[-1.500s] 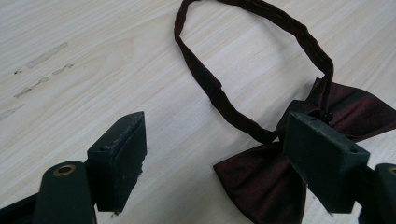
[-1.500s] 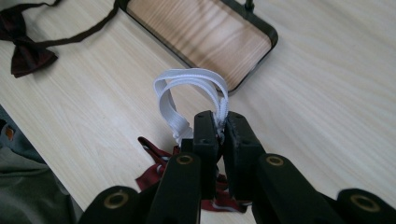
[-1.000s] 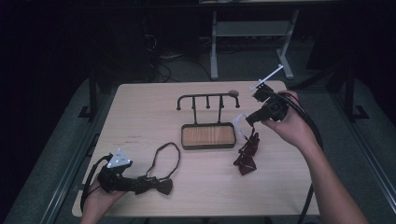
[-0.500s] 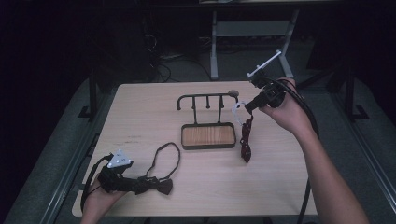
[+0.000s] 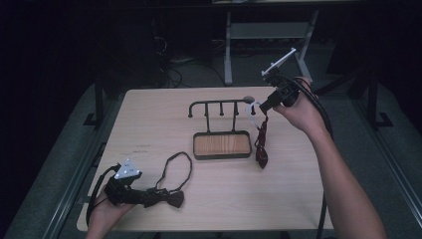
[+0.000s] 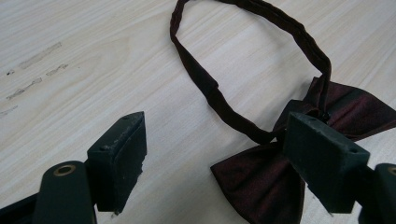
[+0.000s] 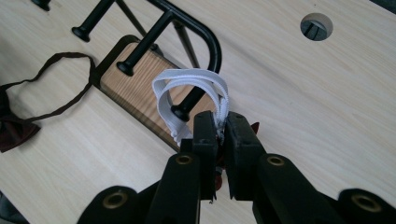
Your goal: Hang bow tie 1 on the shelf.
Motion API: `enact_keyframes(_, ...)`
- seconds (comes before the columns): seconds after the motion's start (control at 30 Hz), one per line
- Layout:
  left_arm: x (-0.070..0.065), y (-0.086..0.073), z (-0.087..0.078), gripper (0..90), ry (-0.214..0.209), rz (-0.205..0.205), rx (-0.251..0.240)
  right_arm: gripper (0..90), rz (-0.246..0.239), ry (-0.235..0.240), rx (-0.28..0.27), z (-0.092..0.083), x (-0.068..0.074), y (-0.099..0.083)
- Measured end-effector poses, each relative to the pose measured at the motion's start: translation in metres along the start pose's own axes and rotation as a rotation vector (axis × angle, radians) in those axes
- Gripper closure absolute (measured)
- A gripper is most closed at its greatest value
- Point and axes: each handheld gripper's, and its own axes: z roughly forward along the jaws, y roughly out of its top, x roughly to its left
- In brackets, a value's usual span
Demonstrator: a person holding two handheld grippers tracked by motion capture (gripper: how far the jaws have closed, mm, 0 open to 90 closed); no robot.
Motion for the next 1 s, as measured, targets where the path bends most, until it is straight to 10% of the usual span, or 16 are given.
enact_keyframes(1.0, -0.001, 0.000, 0.001, 21.9, -0.004, 0.007, 0.008, 74.2, 0.031, 0.065, -0.003, 0.024, -0.014, -0.009)
